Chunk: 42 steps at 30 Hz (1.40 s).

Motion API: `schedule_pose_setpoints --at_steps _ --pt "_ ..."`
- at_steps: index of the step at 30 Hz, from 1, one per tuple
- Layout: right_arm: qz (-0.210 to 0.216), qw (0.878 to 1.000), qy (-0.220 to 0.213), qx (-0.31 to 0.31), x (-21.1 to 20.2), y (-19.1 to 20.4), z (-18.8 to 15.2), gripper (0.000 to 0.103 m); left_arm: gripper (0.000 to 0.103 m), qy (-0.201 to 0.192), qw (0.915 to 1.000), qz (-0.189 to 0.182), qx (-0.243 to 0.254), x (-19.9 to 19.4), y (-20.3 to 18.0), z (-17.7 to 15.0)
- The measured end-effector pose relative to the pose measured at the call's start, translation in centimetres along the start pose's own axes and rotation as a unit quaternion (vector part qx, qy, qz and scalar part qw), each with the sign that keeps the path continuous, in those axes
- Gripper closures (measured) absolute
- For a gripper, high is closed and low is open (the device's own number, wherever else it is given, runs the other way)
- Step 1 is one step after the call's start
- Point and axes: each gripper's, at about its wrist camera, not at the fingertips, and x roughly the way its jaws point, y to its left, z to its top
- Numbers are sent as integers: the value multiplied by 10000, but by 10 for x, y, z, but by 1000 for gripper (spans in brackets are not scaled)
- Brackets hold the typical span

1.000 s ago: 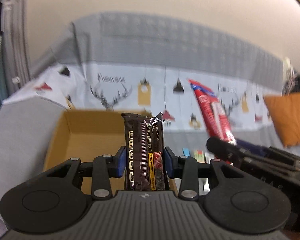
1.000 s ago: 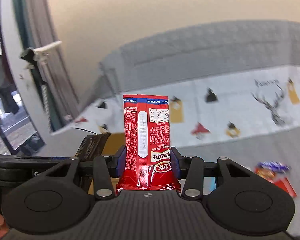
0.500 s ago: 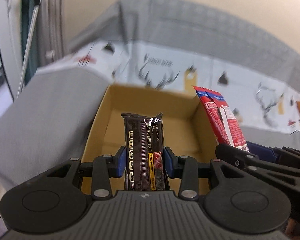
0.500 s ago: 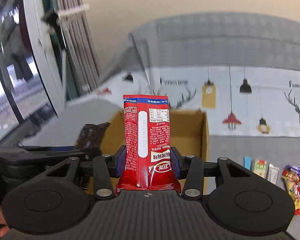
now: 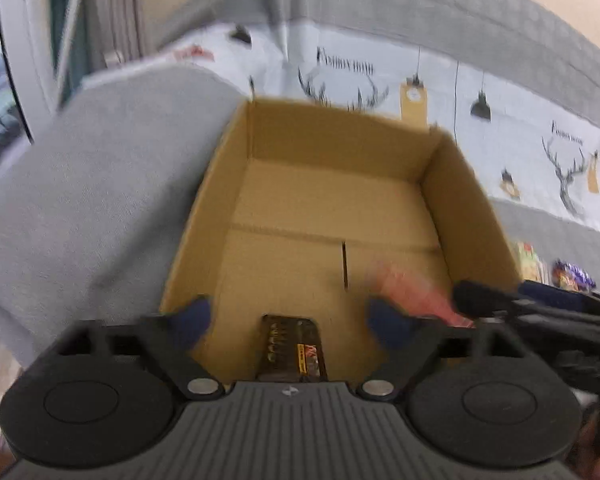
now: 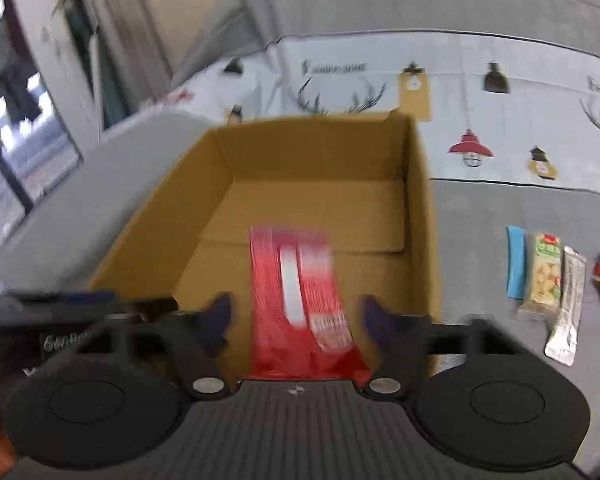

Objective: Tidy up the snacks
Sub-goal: 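Carry both snacks over the box and open both grippers to drop them, then grasp the peanut bar with the left gripper while the right grasps the yellow candy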

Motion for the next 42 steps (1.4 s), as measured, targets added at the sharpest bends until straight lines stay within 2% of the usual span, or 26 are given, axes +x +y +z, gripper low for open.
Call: schedule_pose_setpoints --at_steps 1,3,6,8,11,12,14,15,16,18,20,23,25,29,30,31,32,33,35,36,38,40,42 --pt "96 9998 -148 64 -10 -7 1 16 7 -162 9998 -102 91 -8 -6 1" --pt "19 9984 -526 194 -34 -23 -1 16 7 -392 9984 -301 290 -20 -21 4" --pt "-276 9924 -1076 532 -67 -64 -7 16 7 -675 9944 -625 511 -34 -51 7" --pt "-569 9886 -1252 615 -79 -93 -11 16 7 -782 9907 -921 630 -36 -77 8" --pt "-1060 9830 -1268 796 -88 -143 -21 19 7 -758 9842 -1289 945 -29 -124 5" --pt "-1189 9809 -1275 867 -91 -162 -26 24 7 -738 9819 -1383 1060 -25 -141 4" --pt "-1388 9792 -1220 838 -91 -190 -35 39 16 -707 9748 -1666 1305 -10 -175 -1" --pt "-1477 9790 -1187 746 -90 -200 -41 49 25 -597 9724 -1765 1404 -1 -190 -3" --pt "-1642 9780 -1142 594 -89 -210 -47 53 32 -413 9710 -1837 1470 12 -207 -4" --pt "-1927 9745 -1029 513 -86 -227 -55 53 35 -128 9705 -1880 1503 36 -233 -6" --pt "-1884 9742 -968 775 -82 -247 -53 55 35 41 9691 -1841 1642 62 -259 -6" --pt "-1921 9758 -829 637 -65 -263 -50 55 35 170 9643 -1548 2140 104 -292 -4" --pt "-1934 9781 -605 480 -49 -269 -47 55 35 315 9623 -1397 2314 134 -303 0" --pt "-1957 9800 51 360 -6 -284 -47 56 36 958 9635 -1308 2129 187 -307 9" --pt "-1944 9795 272 452 3 -289 -49 58 41 1060 9605 -1345 2192 194 -307 8" --pt "-1881 9801 343 526 7 -292 -51 72 51 1052 9571 -1491 2250 196 -307 7" --pt "-1838 9810 319 537 7 -294 -51 75 60 1045 9528 -1664 2314 196 -307 7" --pt "-1837 9812 297 508 6 -293 -50 75 65 1038 9502 -1728 2375 195 -307 6" --pt "-1810 9819 258 497 3 -290 -49 79 66 1071 9505 -1594 2441 190 -304 3" --pt "-1818 9820 213 475 0 -286 -48 84 66 1142 9519 -1517 2405 187 -302 2" --pt "-1714 9829 123 658 -12 -282 -47 86 66 1385 9563 -1378 2175 177 -290 -2" --pt "-1604 9839 113 782 -24 -270 -50 87 66 1588 9577 -1498 1875 158 -274 -10" --pt "-1584 9849 182 674 -30 -253 -57 87 66 1642 9567 -1571 1818 141 -266 -23"
